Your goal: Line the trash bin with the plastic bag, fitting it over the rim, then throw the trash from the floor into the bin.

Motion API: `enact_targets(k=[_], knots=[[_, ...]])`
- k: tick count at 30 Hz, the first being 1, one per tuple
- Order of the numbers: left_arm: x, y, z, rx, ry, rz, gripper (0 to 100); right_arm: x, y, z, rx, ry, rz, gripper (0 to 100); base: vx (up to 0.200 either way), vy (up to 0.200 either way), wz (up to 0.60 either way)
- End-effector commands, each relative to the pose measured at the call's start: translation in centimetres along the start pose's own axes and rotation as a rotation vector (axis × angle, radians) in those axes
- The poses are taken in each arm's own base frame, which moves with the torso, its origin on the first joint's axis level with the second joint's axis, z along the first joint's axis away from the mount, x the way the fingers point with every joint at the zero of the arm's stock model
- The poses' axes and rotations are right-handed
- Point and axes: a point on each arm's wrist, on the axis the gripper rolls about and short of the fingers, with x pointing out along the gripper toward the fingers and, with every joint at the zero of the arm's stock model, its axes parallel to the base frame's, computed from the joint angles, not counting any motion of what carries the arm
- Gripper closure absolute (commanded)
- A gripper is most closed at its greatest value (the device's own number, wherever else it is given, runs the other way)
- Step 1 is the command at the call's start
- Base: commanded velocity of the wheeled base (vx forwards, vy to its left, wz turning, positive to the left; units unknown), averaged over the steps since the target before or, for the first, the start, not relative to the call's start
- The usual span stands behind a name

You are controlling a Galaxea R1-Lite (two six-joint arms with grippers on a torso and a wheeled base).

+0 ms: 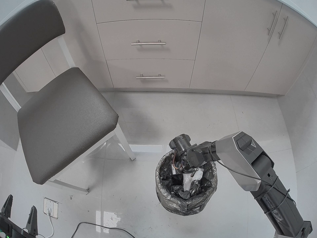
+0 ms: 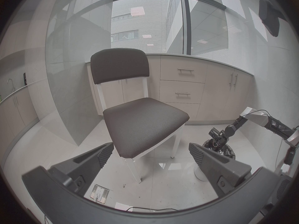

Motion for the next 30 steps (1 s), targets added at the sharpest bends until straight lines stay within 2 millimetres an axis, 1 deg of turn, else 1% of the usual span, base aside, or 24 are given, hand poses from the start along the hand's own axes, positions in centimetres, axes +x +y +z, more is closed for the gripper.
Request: enact_targets(k=[1,4,5,6,8,9,11,12,16,20,22,23,24,25,27,30], knots=[[0.0,0.0,-0.5,-0.002,0.004,0.001,0,-2.8,0.3,1.8,-0.011,-0.039,0.0,100,0.0,0.0,0.0],[0.0,0.0,-0.5,-0.002,0.004,0.001,0,-4.7,0.0,2.0,-0.013,0.021,-0.012,100,0.0,0.0,0.0],[0.0,0.0,-0.5,-0.002,0.004,0.001,0,-4.7,0.0,2.0,-0.013,0.021,-0.012,100,0.0,0.0,0.0],[0.0,0.0,-0.5,-0.002,0.004,0.001,0,-5.6,-0.1,2.2,-0.016,0.037,-0.015,100,0.0,0.0,0.0],[0.0,0.0,-0.5,-0.002,0.004,0.001,0,-6.8,-0.1,2.7,-0.016,0.042,-0.012,100,0.0,0.0,0.0],[0.0,0.0,-0.5,-0.002,0.004,0.001,0,-7.0,-0.2,2.7,-0.018,0.045,-0.011,100,0.0,0.0,0.0],[0.0,0.0,-0.5,-0.002,0.003,0.001,0,-8.1,-0.2,2.9,-0.022,0.064,-0.002,100,0.0,0.0,0.0],[0.0,0.0,-0.5,-0.002,0.004,0.001,0,-8.4,-0.2,3.0,-0.023,0.071,0.0,100,0.0,0.0,0.0],[0.0,0.0,-0.5,-0.003,0.004,0.001,0,-10.7,-0.4,3.4,-0.03,0.098,-0.005,100,0.0,0.0,0.0],[0.0,0.0,-0.5,-0.003,0.004,0.001,0,-13.8,-0.2,4.1,-0.034,0.087,0.004,100,0.0,0.0,0.0],[0.0,0.0,-0.5,-0.003,0.004,0.001,0,-16.2,0.0,4.9,-0.034,0.04,0.017,100,0.0,0.0,0.0],[0.0,0.0,-0.5,-0.003,0.004,0.001,0,-17.0,0.0,5.2,-0.033,0.024,0.022,100,0.0,0.0,0.0],[0.0,0.0,-0.5,-0.003,0.004,0.001,0,-18.5,0.1,5.6,-0.031,-0.006,0.034,100,0.0,0.0,0.0],[0.0,0.0,-0.5,-0.003,0.003,0.001,0,-20.1,-0.1,5.8,-0.025,-0.029,0.037,100,0.0,0.0,0.0],[0.0,0.0,-0.5,-0.003,0.004,0.002,0,-21.9,-0.6,5.8,-0.022,-0.052,0.023,100,0.0,0.0,0.0],[0.0,0.0,-0.5,-0.005,0.004,0.002,0,-25.2,-2.0,6.2,0.014,-0.116,-0.034,100,0.0,0.0,0.0]])
